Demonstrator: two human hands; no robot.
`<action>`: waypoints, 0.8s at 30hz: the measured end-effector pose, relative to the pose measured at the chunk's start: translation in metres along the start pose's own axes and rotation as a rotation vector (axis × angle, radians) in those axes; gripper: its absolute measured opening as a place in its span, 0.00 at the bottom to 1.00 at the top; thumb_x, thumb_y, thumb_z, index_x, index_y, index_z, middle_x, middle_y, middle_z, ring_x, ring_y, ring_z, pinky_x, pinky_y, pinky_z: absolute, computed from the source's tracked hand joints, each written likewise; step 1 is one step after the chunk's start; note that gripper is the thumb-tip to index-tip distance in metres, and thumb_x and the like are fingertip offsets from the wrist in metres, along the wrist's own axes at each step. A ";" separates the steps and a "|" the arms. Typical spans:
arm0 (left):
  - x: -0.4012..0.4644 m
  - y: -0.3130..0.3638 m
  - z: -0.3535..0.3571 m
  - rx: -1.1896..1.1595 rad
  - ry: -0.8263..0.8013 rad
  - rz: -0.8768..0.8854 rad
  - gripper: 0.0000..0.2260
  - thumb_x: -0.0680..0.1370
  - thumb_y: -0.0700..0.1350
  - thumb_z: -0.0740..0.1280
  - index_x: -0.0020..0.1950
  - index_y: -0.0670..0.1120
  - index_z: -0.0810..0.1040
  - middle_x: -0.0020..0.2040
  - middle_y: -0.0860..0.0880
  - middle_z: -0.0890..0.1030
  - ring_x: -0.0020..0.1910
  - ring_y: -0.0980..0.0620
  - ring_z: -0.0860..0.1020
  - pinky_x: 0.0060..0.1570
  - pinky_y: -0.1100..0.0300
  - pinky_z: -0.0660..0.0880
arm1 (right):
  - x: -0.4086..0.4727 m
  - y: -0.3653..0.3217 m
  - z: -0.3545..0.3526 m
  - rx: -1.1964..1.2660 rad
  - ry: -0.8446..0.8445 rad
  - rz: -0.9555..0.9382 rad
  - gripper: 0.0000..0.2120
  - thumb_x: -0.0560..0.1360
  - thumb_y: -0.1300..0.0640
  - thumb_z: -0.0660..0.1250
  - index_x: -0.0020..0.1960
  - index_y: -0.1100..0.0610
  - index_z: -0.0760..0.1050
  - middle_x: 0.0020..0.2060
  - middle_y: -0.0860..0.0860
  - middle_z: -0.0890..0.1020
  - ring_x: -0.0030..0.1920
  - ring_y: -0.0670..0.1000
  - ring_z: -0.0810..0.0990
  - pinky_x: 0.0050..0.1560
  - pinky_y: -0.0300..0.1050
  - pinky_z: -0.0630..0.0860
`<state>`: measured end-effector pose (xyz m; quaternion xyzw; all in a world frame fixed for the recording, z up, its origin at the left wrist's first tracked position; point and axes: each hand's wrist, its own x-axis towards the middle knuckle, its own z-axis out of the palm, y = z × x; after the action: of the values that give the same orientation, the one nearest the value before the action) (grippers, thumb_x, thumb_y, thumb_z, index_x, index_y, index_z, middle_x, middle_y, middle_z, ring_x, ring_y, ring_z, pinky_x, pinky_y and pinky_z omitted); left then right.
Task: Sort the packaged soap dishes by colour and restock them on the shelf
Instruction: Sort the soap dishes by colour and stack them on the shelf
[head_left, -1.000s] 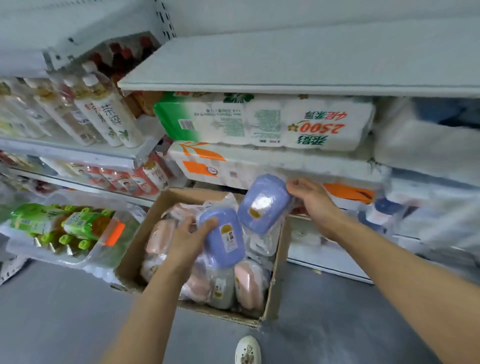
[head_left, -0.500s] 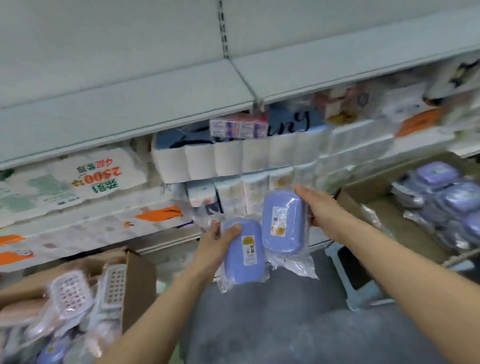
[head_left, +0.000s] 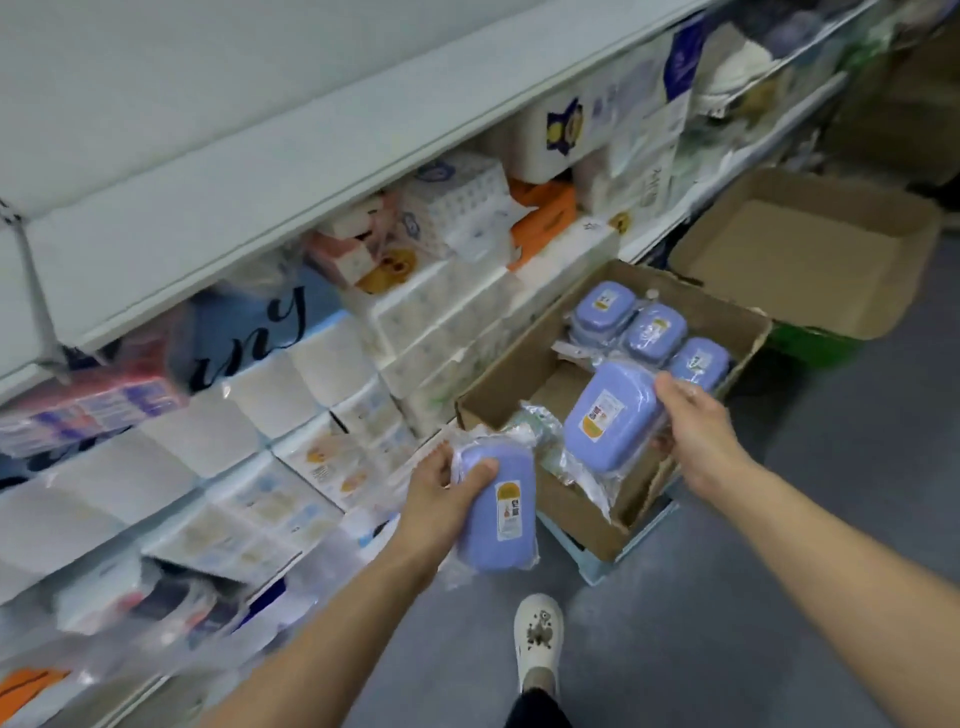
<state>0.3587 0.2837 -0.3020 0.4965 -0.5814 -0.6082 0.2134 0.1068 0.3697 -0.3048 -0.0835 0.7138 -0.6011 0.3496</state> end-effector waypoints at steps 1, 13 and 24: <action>0.013 0.007 0.012 0.002 -0.016 -0.002 0.06 0.77 0.45 0.71 0.49 0.43 0.78 0.46 0.48 0.84 0.39 0.59 0.82 0.36 0.67 0.75 | 0.013 0.004 -0.009 0.008 0.031 0.013 0.09 0.81 0.48 0.62 0.45 0.52 0.75 0.45 0.53 0.80 0.42 0.51 0.76 0.40 0.45 0.73; 0.230 0.049 0.148 -0.022 -0.233 -0.136 0.22 0.72 0.53 0.76 0.57 0.40 0.76 0.49 0.44 0.85 0.45 0.49 0.85 0.41 0.57 0.79 | 0.215 -0.013 -0.070 -0.063 0.333 0.092 0.10 0.81 0.51 0.62 0.44 0.54 0.71 0.39 0.53 0.78 0.35 0.51 0.74 0.35 0.44 0.71; 0.385 0.071 0.288 0.271 -0.415 -0.014 0.13 0.79 0.54 0.67 0.59 0.48 0.76 0.56 0.50 0.79 0.58 0.48 0.76 0.59 0.56 0.72 | 0.351 -0.005 -0.090 -0.730 0.449 0.146 0.12 0.80 0.61 0.57 0.60 0.63 0.72 0.58 0.63 0.74 0.56 0.66 0.76 0.57 0.55 0.73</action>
<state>-0.0695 0.0879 -0.4224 0.3888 -0.6858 -0.6150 0.0166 -0.2089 0.2507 -0.4377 -0.0181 0.9418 -0.2865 0.1747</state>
